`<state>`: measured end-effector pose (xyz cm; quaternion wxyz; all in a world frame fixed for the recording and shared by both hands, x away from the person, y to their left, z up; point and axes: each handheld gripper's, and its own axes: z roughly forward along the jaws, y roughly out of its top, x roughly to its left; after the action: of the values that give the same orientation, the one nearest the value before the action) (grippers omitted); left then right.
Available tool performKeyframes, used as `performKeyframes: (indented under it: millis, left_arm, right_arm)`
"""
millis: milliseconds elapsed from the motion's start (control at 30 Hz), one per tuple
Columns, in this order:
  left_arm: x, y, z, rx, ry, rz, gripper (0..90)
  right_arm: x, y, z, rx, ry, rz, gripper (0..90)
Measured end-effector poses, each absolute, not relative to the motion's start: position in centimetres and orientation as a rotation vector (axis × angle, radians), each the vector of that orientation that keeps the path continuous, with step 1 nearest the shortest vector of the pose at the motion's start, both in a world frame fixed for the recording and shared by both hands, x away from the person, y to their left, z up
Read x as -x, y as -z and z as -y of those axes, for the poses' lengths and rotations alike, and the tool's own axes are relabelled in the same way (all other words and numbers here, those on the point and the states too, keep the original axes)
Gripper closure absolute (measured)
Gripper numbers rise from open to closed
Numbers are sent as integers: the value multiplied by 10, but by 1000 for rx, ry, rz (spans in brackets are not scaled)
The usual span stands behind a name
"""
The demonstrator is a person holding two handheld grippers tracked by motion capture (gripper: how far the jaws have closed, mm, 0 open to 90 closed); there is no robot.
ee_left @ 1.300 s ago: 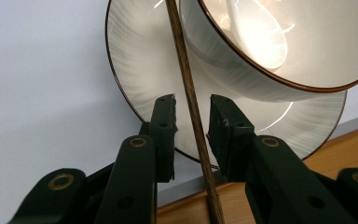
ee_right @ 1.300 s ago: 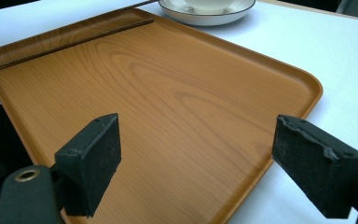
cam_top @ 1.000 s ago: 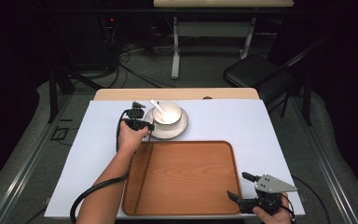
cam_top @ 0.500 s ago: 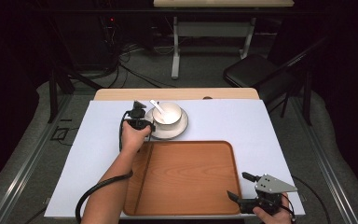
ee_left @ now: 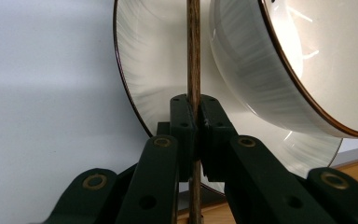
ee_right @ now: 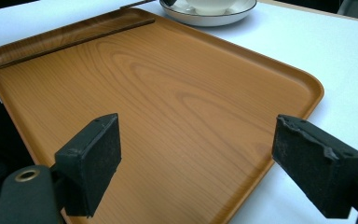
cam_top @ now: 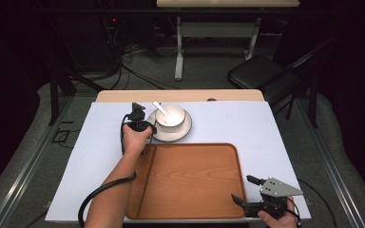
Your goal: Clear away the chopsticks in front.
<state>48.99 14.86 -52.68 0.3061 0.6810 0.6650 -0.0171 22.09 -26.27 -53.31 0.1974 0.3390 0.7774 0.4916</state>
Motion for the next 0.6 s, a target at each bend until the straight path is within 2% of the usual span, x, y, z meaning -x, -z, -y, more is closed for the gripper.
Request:
performKeyframes:
  millis: [600]
  left_arm:
    - [-475, 506, -175, -1725, 13, -1770, 852]
  right_arm:
    - [-221, 533, 263, -953, -1378, -2175, 152]
